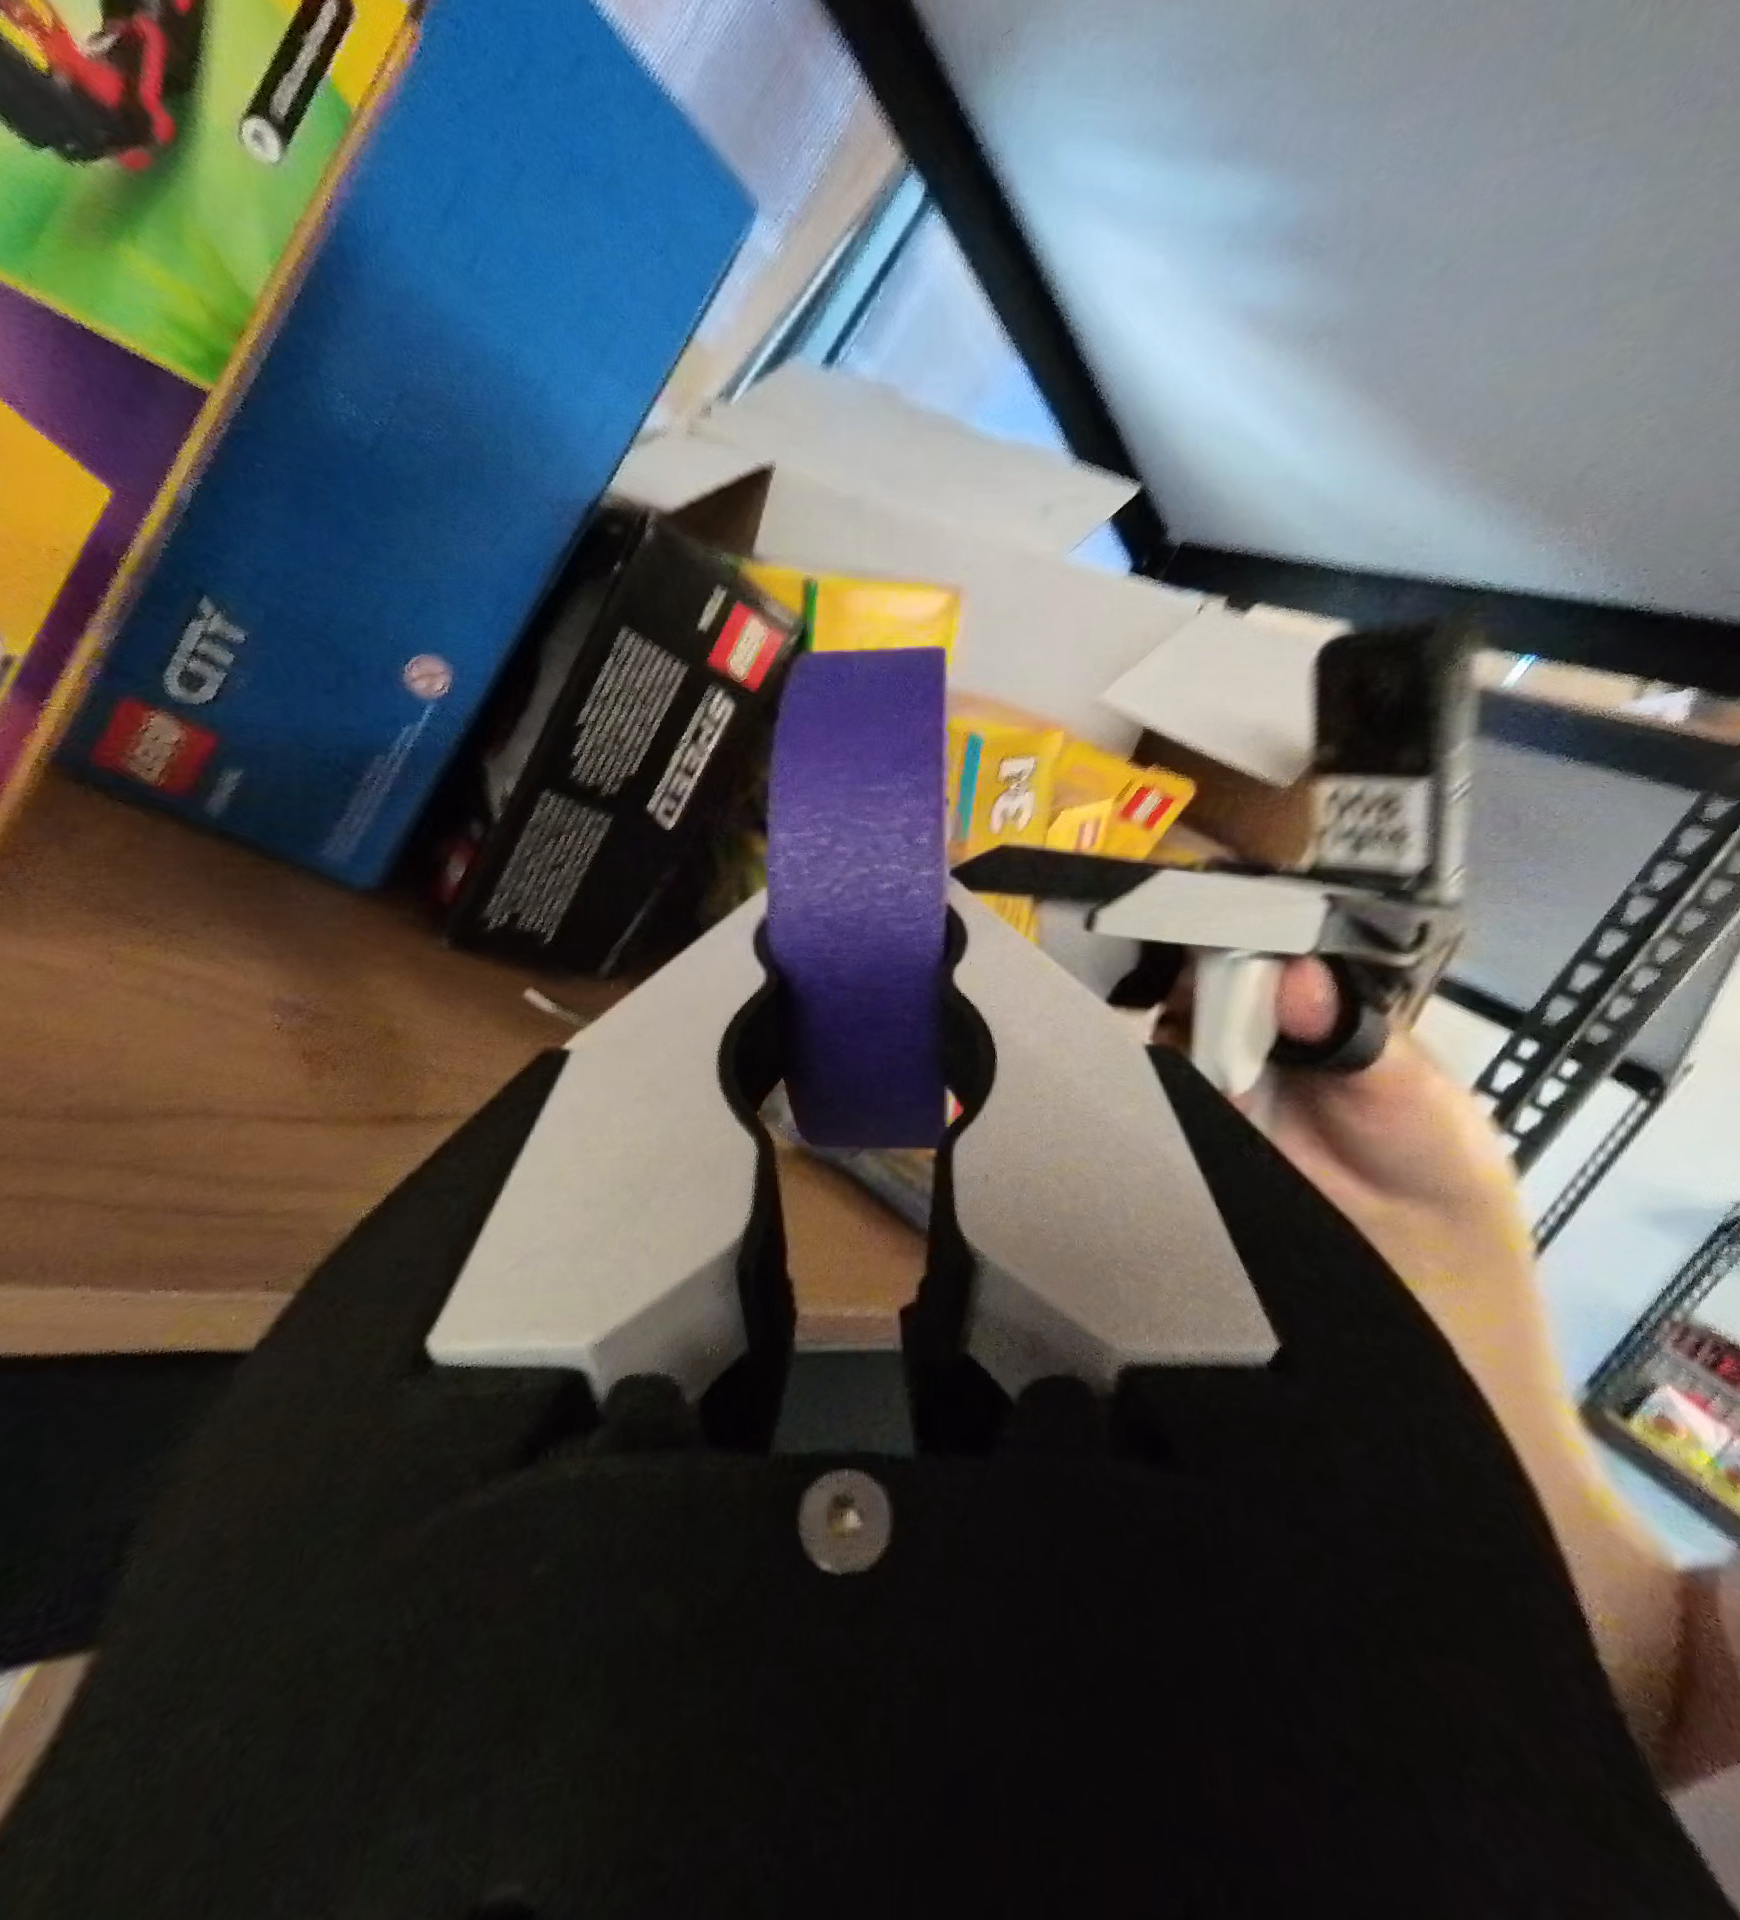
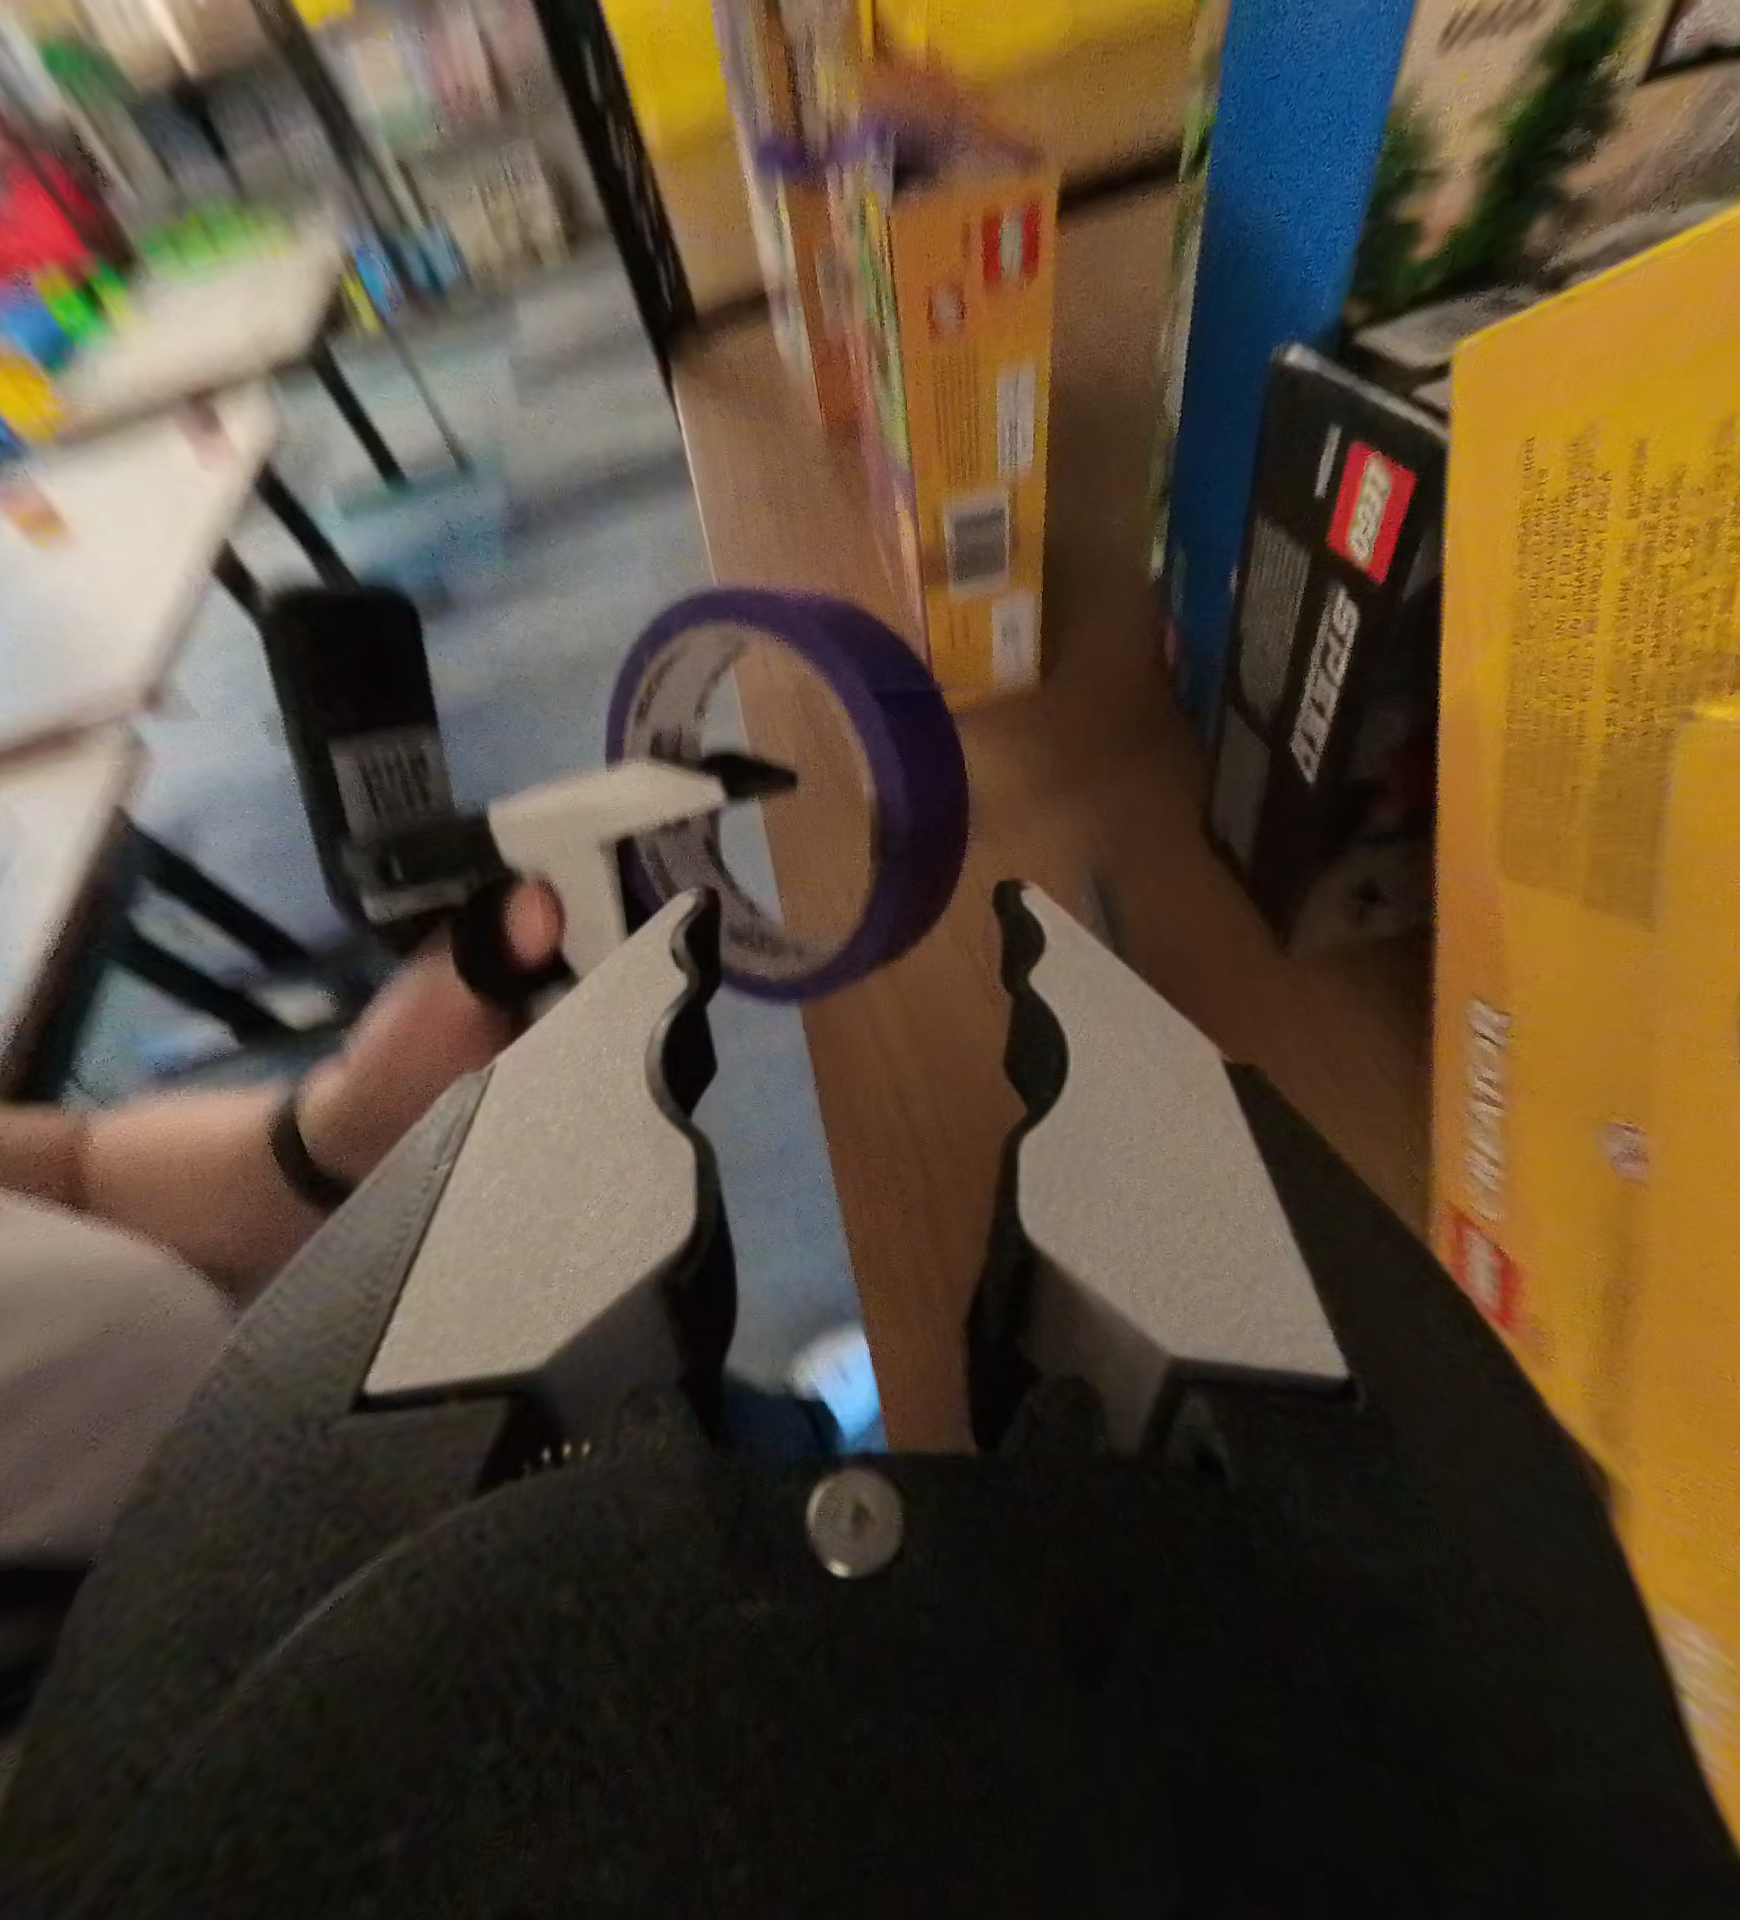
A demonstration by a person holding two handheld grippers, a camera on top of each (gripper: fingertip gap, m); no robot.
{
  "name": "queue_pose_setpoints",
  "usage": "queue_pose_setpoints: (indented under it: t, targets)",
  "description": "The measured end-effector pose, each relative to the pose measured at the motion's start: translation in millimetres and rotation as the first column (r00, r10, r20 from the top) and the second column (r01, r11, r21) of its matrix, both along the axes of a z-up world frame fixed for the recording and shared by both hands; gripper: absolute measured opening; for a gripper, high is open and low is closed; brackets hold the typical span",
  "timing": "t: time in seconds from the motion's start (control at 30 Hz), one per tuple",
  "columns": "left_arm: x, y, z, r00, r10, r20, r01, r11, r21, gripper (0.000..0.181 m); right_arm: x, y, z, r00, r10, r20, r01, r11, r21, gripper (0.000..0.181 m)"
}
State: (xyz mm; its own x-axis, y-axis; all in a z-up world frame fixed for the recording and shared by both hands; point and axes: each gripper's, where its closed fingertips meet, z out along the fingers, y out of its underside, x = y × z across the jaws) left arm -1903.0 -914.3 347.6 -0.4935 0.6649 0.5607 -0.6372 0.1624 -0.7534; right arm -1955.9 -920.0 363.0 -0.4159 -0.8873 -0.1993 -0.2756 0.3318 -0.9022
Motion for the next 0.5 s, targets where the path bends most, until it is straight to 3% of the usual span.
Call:
queue_pose_setpoints:
  t: [0.1,0.17,0.2,0.23,0.27,0.3,0.33,0.4,0.43,0.5]
  targets:
    - [-3.0,3.5,7.4,0.999,0.042,-0.033,-0.044,0.998,-0.054,0.021,13.2,-6.2,-11.4,0.994,-0.033,0.1,0.029,0.999,0.046,0.051]
    - [-8.1,5.0,6.4,0.999,0.05,-0.012,-0.051,0.997,-0.063,0.021,10.6,-16.7,-19.9,0.995,-0.093,0.038,0.094,0.995,-0.037,0.017]
    - [-11.4,6.0,6.0,0.999,0.041,0.005,-0.041,0.997,-0.069,0.022,8.7,-19.8,-20.7,0.993,-0.115,0.014,0.116,0.99,-0.079,0.016]
    - [-18.1,9.9,5.8,0.999,-0.008,0.041,0.011,0.997,-0.08,0.028,4.8,-23.7,-24.2,0.988,-0.151,-0.025,0.149,0.986,-0.073,0.013]
    - [-22.4,15.5,4.4,0.993,-0.071,0.094,0.079,0.993,-0.082,0.049,1.8,-25.8,-27.9,0.984,-0.162,-0.07,0.157,0.985,-0.064,0.011]
    - [-18.7,20.0,0.6,0.981,-0.108,0.159,0.12,0.99,-0.069,0.065,-1.5,-28.7,-30.3,0.978,-0.173,-0.114,0.167,0.984,-0.063,0.01]
    - [-5.5,23.0,-2.9,0.967,-0.103,0.232,0.122,0.99,-0.071,0.071,-6.9,-32.0,-37.3,0.963,-0.193,-0.188,0.188,0.981,-0.046,0.01]
    - [42.4,22.7,-0.2,0.915,0.033,0.402,0.044,0.983,-0.181,0.072,-15.4,-33.9,-59.5,0.904,-0.194,-0.38,0.219,0.975,0.024,0.01]
    - [69.9,17.9,7.7,0.861,0.133,0.492,0.006,0.963,-0.271,0.071,-16.4,-36.7,-68.8,0.87,-0.2,-0.451,0.24,0.97,0.034,0.009]
    - [111.8,5.4,34.0,0.718,0.263,0.644,0.055,0.902,-0.429,0.071,-10.0,-43.6,-81.9,0.819,-0.196,-0.539,0.266,0.963,0.054,0.009]
